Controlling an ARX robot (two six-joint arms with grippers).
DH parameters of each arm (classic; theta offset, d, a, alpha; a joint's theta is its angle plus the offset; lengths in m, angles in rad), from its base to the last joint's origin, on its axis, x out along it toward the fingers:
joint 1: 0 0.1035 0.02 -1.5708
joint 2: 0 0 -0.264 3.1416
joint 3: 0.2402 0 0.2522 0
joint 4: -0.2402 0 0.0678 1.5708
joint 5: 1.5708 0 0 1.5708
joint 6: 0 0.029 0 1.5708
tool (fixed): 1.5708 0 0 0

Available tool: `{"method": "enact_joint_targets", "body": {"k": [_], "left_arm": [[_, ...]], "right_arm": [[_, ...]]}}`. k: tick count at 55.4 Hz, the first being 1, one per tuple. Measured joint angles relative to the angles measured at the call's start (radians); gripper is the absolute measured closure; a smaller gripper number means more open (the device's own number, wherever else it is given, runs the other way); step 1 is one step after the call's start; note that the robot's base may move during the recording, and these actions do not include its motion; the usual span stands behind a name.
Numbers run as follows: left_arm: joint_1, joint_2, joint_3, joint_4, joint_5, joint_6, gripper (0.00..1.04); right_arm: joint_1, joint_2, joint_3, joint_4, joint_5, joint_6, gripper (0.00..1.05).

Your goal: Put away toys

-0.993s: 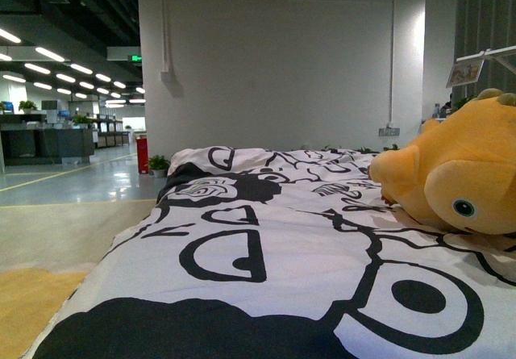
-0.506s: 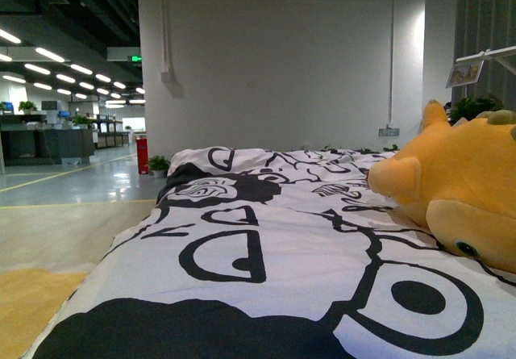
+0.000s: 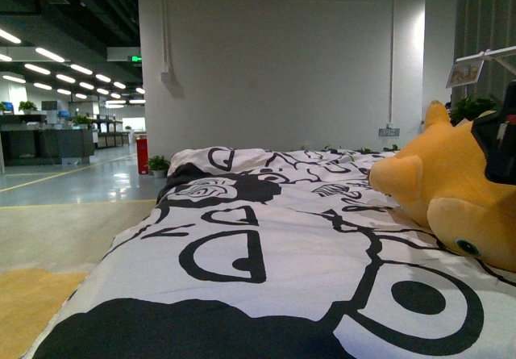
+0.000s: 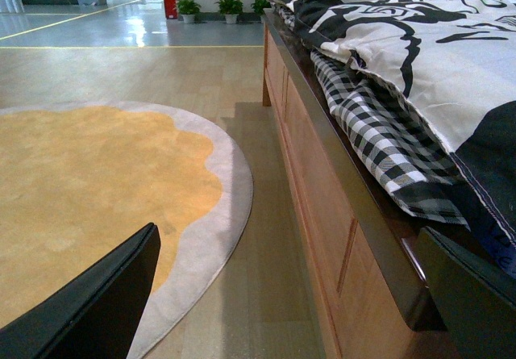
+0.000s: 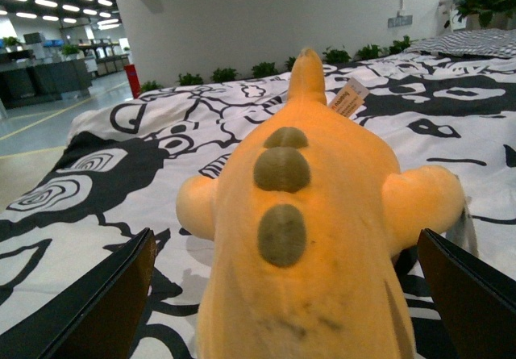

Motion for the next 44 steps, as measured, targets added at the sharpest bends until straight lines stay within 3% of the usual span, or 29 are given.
{"method": "enact_joint_targets", "body": {"k": [16,44], "left_arm": [[0.000,0.000,0.000,0.000,0.000,0.000,0.06],[0.000,0.000,0.000,0.000,0.000,0.000,0.06]], "right_arm": [[0.062,0.120,0.066,0.119,0.089,-0.111,0.07],[0.013,0.243,0.045,0.196,0.117,-0.242,0.07]]}}
